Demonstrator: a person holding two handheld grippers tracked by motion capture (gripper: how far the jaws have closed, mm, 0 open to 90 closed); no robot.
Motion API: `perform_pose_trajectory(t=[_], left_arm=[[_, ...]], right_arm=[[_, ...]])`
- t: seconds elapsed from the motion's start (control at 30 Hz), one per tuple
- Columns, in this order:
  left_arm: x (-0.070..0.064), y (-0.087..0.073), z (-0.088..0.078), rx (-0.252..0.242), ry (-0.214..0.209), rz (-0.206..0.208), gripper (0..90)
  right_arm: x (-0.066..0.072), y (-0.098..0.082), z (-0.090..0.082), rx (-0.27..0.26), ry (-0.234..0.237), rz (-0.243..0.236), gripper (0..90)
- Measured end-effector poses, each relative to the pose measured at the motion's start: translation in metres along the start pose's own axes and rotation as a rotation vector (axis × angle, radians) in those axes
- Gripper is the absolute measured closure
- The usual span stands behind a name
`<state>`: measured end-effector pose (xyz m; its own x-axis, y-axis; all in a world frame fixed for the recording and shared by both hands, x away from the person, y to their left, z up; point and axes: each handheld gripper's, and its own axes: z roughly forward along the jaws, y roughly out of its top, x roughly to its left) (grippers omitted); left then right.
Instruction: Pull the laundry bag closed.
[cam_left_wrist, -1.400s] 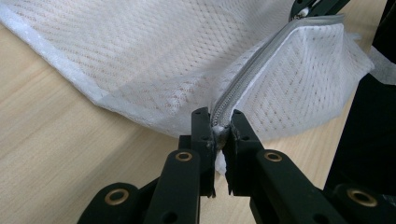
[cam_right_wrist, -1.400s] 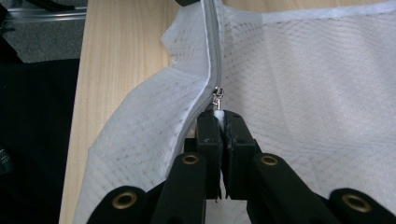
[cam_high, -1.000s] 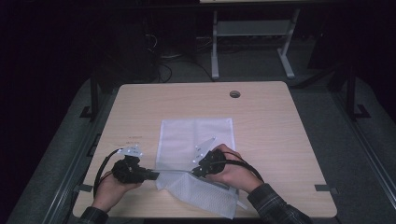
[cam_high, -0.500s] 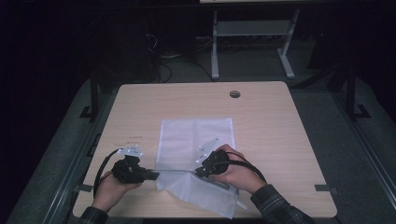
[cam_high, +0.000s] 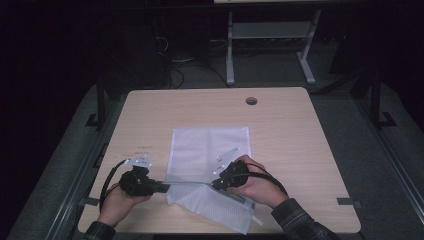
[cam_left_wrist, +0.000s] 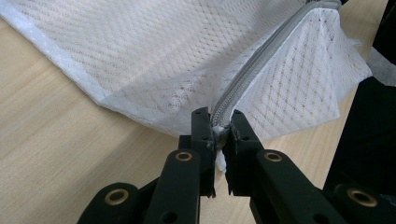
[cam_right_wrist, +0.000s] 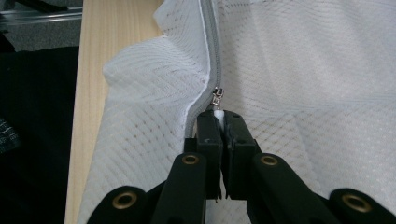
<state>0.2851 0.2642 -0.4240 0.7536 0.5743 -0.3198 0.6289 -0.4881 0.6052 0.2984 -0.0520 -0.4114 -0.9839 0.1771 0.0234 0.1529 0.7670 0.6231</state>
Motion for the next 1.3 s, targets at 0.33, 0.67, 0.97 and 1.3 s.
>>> perform_pose_trajectory(t=[0.33, 0.67, 0.97, 1.3], left_arm=[[0.0, -0.001, 0.001, -0.008, -0.001, -0.023, 83.1], [0.0, 0.0, 0.0, 0.002, 0.01, -0.009, 83.2], [0.001, -0.001, 0.0, 0.001, 0.008, -0.019, 83.2], [0.004, -0.002, -0.002, 0.003, 0.014, -0.03, 83.2]], right_arm=[[-0.001, -0.006, -0.003, 0.002, -0.007, 0.01, 86.6], [-0.001, -0.006, -0.004, 0.001, -0.007, 0.01, 86.6], [-0.001, -0.009, -0.006, 0.003, -0.012, 0.015, 86.6], [-0.001, -0.012, -0.008, 0.009, -0.013, 0.019, 86.7]])
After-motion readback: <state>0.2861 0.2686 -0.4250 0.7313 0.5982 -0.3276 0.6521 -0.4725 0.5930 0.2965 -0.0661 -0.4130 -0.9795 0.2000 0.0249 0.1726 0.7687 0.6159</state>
